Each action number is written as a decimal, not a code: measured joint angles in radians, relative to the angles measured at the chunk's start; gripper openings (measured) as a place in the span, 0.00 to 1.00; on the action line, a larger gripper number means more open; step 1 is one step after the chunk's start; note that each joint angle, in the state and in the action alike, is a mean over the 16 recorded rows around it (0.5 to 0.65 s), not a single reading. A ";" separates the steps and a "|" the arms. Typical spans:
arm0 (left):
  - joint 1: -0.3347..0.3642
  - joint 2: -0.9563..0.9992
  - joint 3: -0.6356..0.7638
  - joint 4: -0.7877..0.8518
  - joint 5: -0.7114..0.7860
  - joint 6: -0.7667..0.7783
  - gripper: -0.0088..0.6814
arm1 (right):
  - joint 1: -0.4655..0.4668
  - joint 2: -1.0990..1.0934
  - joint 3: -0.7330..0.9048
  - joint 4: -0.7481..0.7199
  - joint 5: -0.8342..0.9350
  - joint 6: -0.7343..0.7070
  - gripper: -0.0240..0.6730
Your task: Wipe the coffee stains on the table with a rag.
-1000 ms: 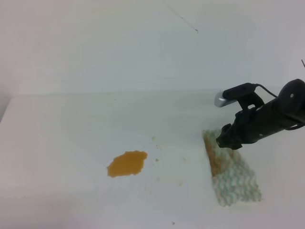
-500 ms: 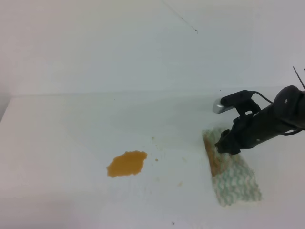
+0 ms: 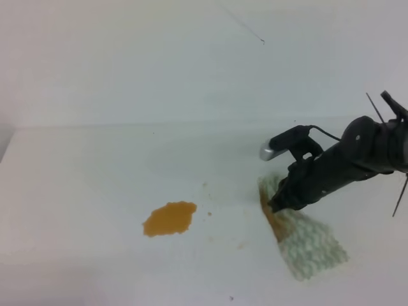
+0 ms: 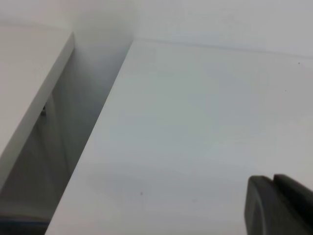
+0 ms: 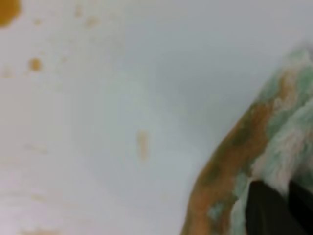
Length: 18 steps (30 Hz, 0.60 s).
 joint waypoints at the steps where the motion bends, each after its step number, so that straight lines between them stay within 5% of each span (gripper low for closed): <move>1: 0.000 0.000 0.000 0.000 0.000 0.000 0.01 | 0.012 0.000 -0.011 0.001 0.003 -0.003 0.08; 18: 0.000 -0.002 0.000 0.000 0.002 0.000 0.01 | 0.188 0.107 -0.265 0.058 0.041 -0.023 0.07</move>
